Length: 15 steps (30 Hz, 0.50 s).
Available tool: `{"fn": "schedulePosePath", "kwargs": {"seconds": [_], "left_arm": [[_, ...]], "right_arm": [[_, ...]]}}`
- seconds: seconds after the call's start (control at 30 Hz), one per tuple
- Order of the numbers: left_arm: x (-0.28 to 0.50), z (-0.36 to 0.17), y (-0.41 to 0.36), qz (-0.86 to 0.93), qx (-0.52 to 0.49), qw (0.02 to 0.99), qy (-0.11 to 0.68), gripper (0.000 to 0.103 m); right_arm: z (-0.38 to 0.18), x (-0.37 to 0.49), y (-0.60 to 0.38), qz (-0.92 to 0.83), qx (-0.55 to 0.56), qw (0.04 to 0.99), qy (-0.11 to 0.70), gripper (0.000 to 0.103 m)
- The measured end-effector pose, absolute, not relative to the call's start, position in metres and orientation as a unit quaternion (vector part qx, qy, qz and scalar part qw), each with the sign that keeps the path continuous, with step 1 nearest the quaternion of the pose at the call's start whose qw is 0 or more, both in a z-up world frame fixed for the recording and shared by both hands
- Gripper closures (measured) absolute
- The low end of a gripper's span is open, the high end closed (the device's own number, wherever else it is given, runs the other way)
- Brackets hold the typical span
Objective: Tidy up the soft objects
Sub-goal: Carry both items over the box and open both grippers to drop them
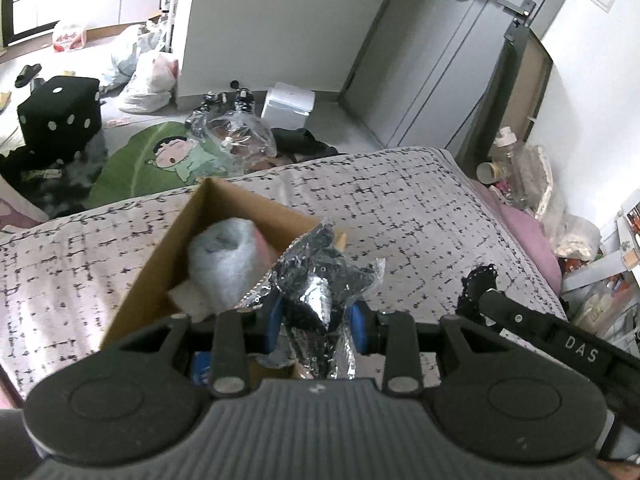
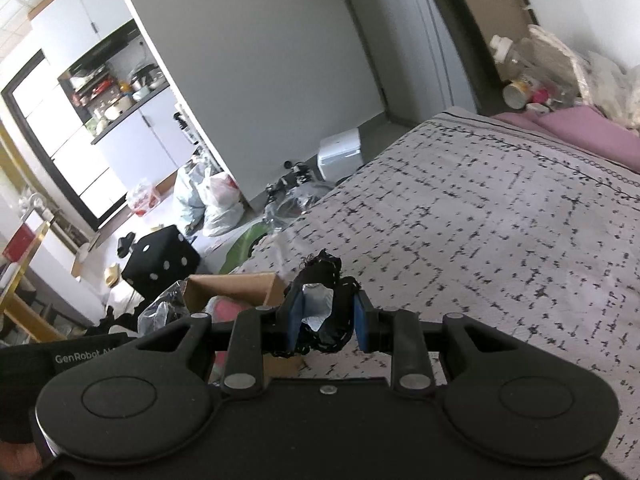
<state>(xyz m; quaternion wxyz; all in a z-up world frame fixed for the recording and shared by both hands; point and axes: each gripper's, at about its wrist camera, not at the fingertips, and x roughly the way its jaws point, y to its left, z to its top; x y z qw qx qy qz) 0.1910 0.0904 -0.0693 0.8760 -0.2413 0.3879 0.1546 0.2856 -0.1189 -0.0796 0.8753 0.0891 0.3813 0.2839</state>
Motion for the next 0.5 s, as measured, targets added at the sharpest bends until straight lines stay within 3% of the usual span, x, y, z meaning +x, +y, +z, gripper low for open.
{"fn": "schedulePosePath", "kwargs": {"seconds": [0.5], "left_arm": [[0.172,-0.101,0.142,0.211,-0.263,0.846,0.413,0.069]], "right_arm": [[-0.089,0.274,-0.092,0.325,0.096,0.856,0.39,0.076]]}}
